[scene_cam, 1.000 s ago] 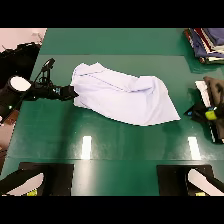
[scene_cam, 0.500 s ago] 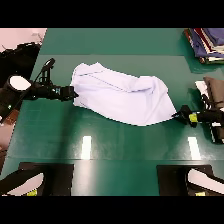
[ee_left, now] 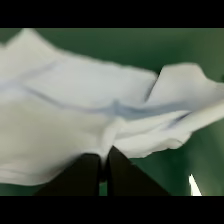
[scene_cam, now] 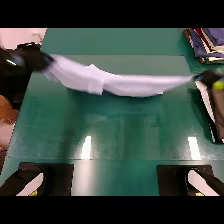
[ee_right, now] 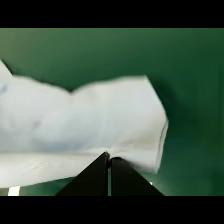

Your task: Fold the shirts.

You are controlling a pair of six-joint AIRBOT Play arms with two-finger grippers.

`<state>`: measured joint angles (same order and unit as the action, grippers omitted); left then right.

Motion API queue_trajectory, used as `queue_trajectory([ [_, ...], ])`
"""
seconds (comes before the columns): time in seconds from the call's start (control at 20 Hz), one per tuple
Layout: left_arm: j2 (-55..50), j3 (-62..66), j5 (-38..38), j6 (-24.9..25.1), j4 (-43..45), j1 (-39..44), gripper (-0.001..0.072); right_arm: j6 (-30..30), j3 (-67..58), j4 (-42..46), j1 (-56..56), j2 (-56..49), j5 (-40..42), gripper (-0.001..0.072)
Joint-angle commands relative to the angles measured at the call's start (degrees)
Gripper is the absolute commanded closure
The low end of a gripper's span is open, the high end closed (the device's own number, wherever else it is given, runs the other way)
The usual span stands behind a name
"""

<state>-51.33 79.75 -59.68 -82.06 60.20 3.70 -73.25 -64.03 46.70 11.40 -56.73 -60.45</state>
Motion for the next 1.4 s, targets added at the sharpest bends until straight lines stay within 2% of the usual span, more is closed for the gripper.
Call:
queue_trajectory([
  [0.0,3.5,20.7,-3.7,-0.8,3.3,0.0,0.0681,0.2,-15.6,0.1,2.5,9.6,0.7,0.0694],
  [0.2,3.5,40.7,-3.7,-2.7,3.3,0.0,0.0682,0.2,-27.6,0.1,8.9,16.3,-0.4,0.0695],
  [0.4,3.5,46.2,-3.0,-3.7,3.6,0.0,0.0682,-0.5,-37.4,0.0,17.0,16.5,-7.6,0.0696],
  [0.6,3.3,37.1,-5.2,-3.7,4.7,0.0,0.0682,-4.2,-45.6,-0.2,17.7,9.9,-15.1,0.0696],
  [0.8,-1.4,22.2,-10.6,-3.6,4.7,0.0,0.0681,-7.0,-46.0,0.6,9.4,-0.5,-23.2,0.0696],
  [1.0,-10.8,10.8,-13.3,-3.4,4.7,0.0,0.0681,-10.8,-36.0,14.5,-3.6,-10.4,-24.8,0.0696],
  [1.2,-24.5,7.3,-9.0,-0.3,5.4,0.0,0.0681,-11.4,-27.5,19.3,-9.9,-22.0,-20.7,0.0696],
  [1.35,-34.0,7.4,2.9,1.5,5.6,0.0,0.0681,-11.3,-26.5,19.3,-10.1,-30.5,-13.0,0.0695],
])
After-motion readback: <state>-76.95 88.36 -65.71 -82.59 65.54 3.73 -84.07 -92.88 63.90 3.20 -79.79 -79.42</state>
